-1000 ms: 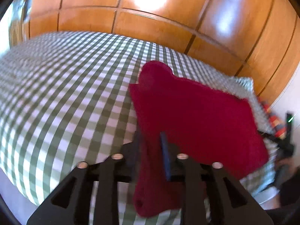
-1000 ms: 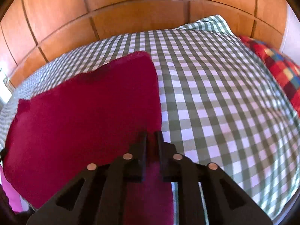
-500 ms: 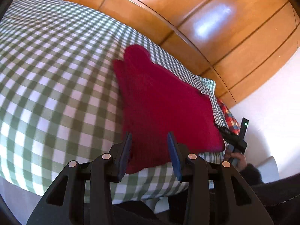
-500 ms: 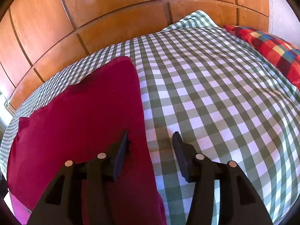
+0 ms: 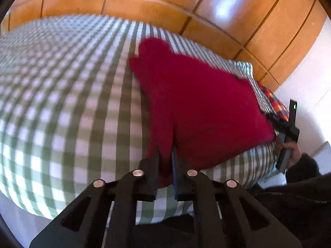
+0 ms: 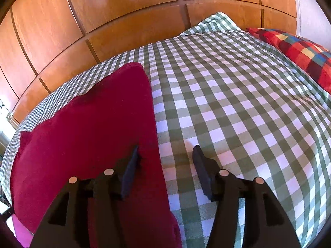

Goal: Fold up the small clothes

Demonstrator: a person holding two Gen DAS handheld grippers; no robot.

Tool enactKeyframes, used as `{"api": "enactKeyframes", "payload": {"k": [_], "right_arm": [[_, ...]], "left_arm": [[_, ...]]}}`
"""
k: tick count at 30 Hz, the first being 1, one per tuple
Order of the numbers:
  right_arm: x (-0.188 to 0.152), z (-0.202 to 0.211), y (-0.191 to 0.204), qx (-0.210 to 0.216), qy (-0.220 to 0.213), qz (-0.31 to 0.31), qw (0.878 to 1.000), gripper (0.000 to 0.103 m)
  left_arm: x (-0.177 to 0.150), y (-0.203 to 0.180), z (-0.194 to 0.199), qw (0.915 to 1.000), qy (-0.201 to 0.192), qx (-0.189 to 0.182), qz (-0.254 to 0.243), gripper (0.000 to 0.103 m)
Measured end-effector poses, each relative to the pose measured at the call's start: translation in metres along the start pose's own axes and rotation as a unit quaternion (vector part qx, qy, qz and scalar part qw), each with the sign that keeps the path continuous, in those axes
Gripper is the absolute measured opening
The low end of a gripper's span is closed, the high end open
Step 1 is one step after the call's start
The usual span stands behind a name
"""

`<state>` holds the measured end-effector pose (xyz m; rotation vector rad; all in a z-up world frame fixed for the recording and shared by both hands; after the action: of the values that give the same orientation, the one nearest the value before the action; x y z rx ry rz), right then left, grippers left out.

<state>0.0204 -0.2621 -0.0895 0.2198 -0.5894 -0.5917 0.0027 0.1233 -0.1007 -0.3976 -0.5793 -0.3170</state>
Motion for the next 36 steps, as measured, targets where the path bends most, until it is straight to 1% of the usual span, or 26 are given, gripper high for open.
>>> {"api": "enactKeyframes", "payload": {"k": [1,2,4,5,6,9,12,14,15,16,17,19,20,23,25,26,29,33,36], "right_arm": [[0.000,0.000,0.000,0.002,0.000,-0.003,1.000,0.053],[0.000,0.000,0.000,0.004,0.000,-0.006,1.000,0.053],[0.000,0.000,0.000,0.008,-0.002,-0.010,1.000,0.054],[-0.001,0.000,0.001,0.009,-0.004,-0.010,1.000,0.054],[-0.001,0.000,0.000,0.009,-0.005,-0.011,1.000,0.054],[-0.001,0.001,0.000,0.011,-0.001,-0.014,1.000,0.054],[0.000,0.001,-0.001,0.018,0.010,-0.022,1.000,0.059],[0.002,0.002,-0.004,0.023,0.019,-0.029,0.999,0.066],[0.003,0.002,-0.005,0.028,0.026,-0.033,0.999,0.068],[0.004,0.002,-0.005,0.034,0.031,-0.035,0.998,0.073],[0.004,0.002,-0.005,0.043,0.038,-0.040,0.998,0.081],[0.004,0.005,-0.003,0.071,0.056,-0.054,0.994,0.090],[0.005,0.006,-0.002,0.087,0.066,-0.059,0.992,0.092],[0.006,0.010,-0.004,0.119,0.086,-0.075,0.986,0.092],[0.006,0.014,-0.006,0.153,0.107,-0.096,0.978,0.092],[0.004,0.016,-0.004,0.175,0.124,-0.103,0.971,0.092],[-0.005,0.023,0.006,0.224,0.166,-0.093,0.956,0.092],[-0.015,0.021,0.019,0.232,0.189,-0.070,0.952,0.092],[-0.020,0.013,0.027,0.229,0.195,-0.063,0.952,0.093]], "left_arm": [[0.006,-0.001,0.003,0.9999,-0.004,0.011,0.000,0.014],[0.014,-0.003,0.005,0.9995,-0.010,0.029,-0.005,0.016],[0.029,-0.007,0.010,0.9964,-0.026,0.077,-0.025,0.029],[0.038,-0.010,0.010,0.9933,-0.032,0.103,-0.040,0.030],[0.043,-0.013,0.010,0.9910,-0.035,0.119,-0.049,0.030],[0.062,-0.033,0.003,0.9847,-0.048,0.144,-0.086,0.030],[0.072,-0.044,-0.012,0.9824,-0.039,0.148,-0.106,0.030],[0.073,-0.050,-0.023,0.9827,-0.031,0.141,-0.115,0.030],[0.074,-0.052,-0.029,0.9824,-0.026,0.142,-0.119,0.030],[0.073,-0.054,-0.033,0.9820,-0.022,0.143,-0.122,0.030],[0.071,-0.054,-0.039,0.9822,-0.017,0.141,-0.124,0.030],[0.068,-0.053,-0.048,0.9820,-0.007,0.142,-0.125,0.030],[0.065,-0.052,-0.048,0.9820,-0.004,0.141,-0.126,0.030],[0.061,-0.053,-0.055,0.9815,0.002,0.141,-0.129,0.030],[0.058,-0.052,-0.056,0.9818,0.005,0.141,-0.126,0.030],[0.058,-0.051,-0.058,0.9823,0.006,0.140,-0.124,0.030],[0.057,-0.049,-0.062,0.9825,0.007,0.138,-0.125,0.030],[0.055,-0.047,-0.066,0.9830,0.009,0.138,-0.120,0.030],[0.054,-0.048,-0.067,0.9825,0.012,0.142,-0.120,0.030]]}}
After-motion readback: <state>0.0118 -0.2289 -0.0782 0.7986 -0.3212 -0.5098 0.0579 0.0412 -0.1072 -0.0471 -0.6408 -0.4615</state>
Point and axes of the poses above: each gripper's, at about its wrist camera, not at the fingertips, and z roughly against the way its jaws point, y to its left, x to its top, the point moved 8 cm from there along -z, roughly the way its jaws point, and after that the axes turned 10 degrees about -z, right-handed, at the moved point
